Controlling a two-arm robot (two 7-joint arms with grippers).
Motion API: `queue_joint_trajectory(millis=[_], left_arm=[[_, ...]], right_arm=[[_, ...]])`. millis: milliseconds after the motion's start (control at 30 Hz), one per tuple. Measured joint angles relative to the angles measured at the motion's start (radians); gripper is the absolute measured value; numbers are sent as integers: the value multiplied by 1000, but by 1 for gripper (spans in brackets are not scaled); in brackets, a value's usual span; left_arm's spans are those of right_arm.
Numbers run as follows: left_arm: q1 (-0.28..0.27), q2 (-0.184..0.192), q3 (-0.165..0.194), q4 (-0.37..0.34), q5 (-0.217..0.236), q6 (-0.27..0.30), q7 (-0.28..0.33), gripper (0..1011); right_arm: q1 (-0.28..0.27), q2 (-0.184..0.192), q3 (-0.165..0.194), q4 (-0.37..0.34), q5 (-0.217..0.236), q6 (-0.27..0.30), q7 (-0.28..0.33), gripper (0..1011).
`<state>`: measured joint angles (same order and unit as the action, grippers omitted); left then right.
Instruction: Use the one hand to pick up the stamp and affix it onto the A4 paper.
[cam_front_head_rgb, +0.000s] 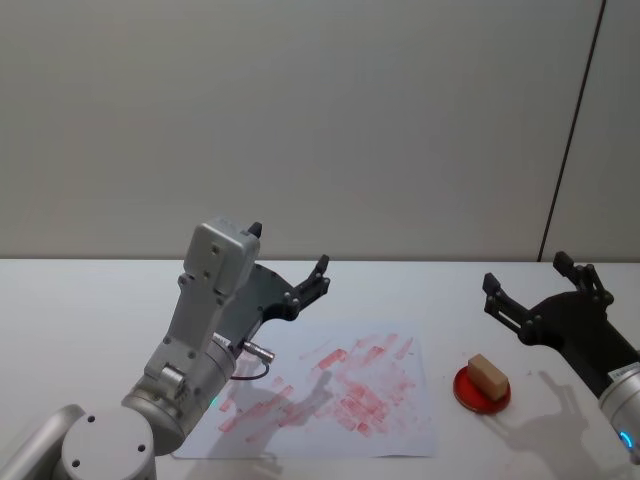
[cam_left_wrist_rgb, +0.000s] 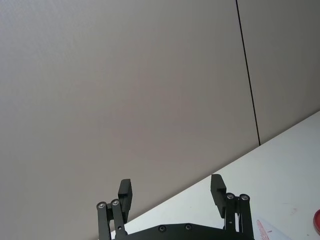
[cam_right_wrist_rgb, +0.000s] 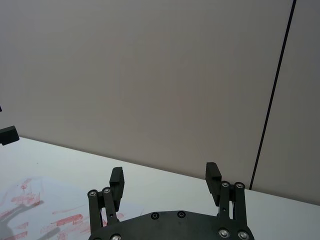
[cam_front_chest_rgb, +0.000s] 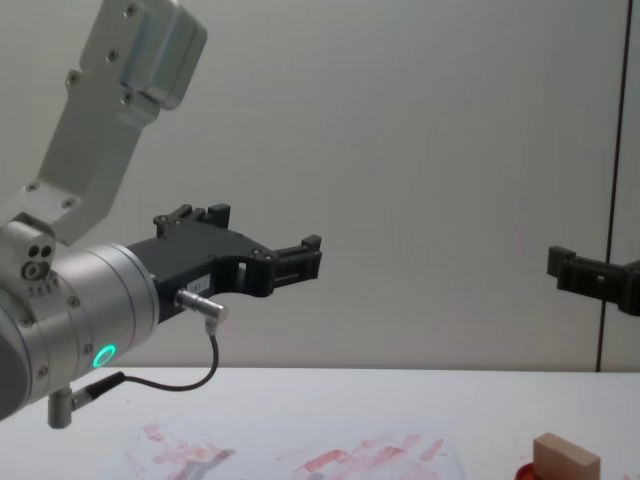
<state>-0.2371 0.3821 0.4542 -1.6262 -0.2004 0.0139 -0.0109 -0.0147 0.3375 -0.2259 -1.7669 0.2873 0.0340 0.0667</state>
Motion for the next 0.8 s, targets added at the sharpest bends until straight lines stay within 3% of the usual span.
queue_joint_trajectory(millis=[367, 800], left_arm=[[0, 0, 0, 0, 0, 0, 0, 1002], [0, 0, 0, 0, 0, 0, 0, 1002]], right_arm=[[3, 1, 1, 6, -5, 4, 11, 1001], [28, 18, 5, 68, -46, 44, 108, 1001]])
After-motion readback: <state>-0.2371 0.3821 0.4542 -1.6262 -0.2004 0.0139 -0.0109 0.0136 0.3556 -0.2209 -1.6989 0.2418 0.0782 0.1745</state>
